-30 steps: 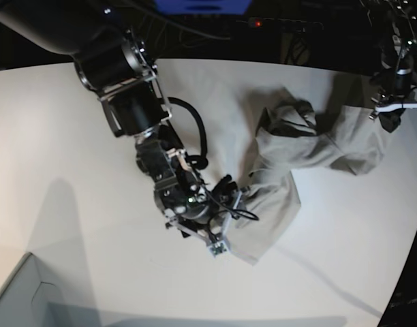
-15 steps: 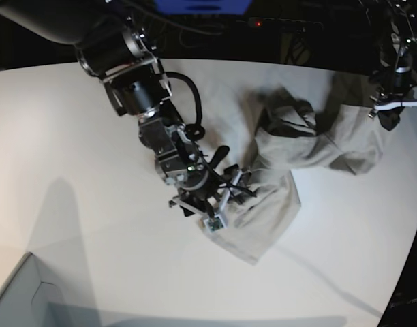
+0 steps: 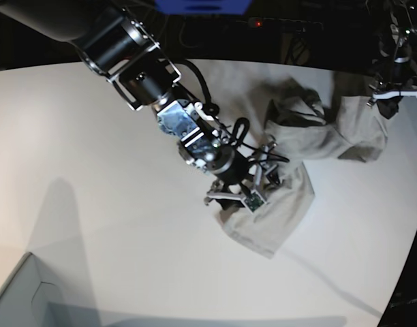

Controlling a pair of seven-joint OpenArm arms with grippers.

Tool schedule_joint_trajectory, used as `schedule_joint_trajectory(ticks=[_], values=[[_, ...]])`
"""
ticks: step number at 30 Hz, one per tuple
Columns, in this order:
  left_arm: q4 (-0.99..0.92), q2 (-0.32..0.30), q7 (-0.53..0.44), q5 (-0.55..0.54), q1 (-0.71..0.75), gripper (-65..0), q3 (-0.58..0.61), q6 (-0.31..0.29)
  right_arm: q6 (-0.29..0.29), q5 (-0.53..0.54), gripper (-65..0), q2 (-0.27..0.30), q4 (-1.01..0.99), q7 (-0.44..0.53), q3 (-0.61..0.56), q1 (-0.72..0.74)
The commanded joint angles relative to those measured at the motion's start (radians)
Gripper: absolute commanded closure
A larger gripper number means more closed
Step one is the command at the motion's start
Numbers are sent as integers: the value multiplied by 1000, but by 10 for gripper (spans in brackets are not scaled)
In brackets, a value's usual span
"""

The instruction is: Layout the t-shirt on the table in an organized manner, then fold the t-shirt properly

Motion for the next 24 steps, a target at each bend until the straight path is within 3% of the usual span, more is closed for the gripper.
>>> schedule_joint_trajectory(ticks=[1, 4, 9, 13, 19, 21, 24], values=[[22, -11, -23, -7, 2, 0, -8, -7, 2, 4, -427, -12, 15, 37, 1, 30], [21, -13, -26, -7, 18, 0, -8, -7, 2, 4, -316, -12, 15, 36, -1, 33], [21, -15, -26, -7, 21, 0, -8, -7, -3, 4, 0, -12, -4, 36, 1, 35], [28, -31, -23, -7, 16, 0, -8, -7, -4, 4, 0, -12, -59, 26, 7, 48], [44, -56, -20, 0, -53, 0, 3, -7, -4, 3, 0, -12, -68, 25, 208, 7], [28, -79, -20, 1, -101, 0, 53, -7, -4, 0, 0, -12, -47, 26, 262, -19], [-19, -120, -20, 1, -183, 0, 167, -7, -4, 0, 0, 37, 27, 33, 312, -87]])
